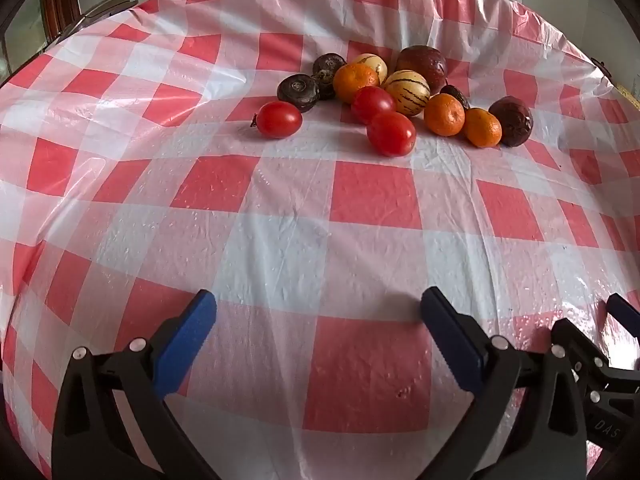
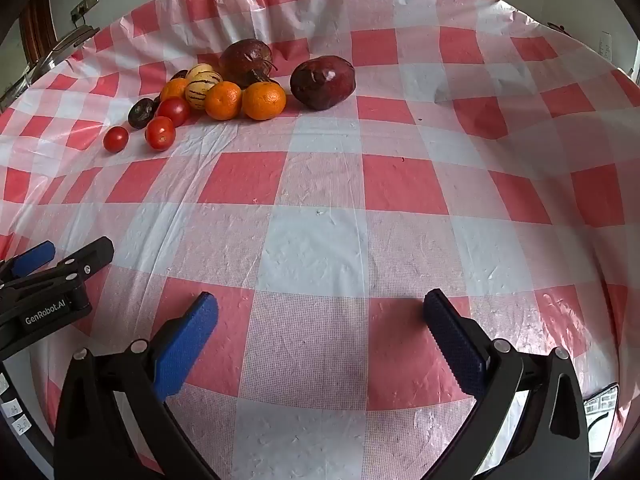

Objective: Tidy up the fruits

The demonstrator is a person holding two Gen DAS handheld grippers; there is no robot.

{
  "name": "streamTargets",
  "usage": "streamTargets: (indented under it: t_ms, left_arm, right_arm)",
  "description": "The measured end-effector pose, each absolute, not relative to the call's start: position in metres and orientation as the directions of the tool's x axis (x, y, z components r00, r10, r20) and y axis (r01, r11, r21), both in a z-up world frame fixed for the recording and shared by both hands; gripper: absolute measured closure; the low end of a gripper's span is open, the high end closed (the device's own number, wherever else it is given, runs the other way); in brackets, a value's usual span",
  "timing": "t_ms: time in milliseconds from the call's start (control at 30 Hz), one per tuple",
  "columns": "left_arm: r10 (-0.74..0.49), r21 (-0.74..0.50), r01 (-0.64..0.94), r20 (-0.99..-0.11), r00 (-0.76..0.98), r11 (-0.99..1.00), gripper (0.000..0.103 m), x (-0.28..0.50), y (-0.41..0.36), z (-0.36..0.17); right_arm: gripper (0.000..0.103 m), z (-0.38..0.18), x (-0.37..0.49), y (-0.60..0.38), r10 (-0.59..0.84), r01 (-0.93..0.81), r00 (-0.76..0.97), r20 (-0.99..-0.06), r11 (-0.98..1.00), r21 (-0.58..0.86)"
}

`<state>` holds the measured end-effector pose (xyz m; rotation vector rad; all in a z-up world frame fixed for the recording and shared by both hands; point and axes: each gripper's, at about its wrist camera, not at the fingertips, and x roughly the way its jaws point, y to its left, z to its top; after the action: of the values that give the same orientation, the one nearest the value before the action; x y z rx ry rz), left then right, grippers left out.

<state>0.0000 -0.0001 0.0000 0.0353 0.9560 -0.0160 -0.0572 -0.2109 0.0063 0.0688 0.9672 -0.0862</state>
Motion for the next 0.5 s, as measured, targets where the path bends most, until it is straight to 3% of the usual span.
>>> streamTargets:
  t_ms: [500]
  left_arm:
    - [0.002,0.023,0.029,-0.816,0.577,0.999,0.001,0.0,-0.0001,0.0]
  right_arm:
    - [0.004,0.0066,-0.0572,-0.211,-0.042,0.104,0.565,-0.824,0.994,0.021]
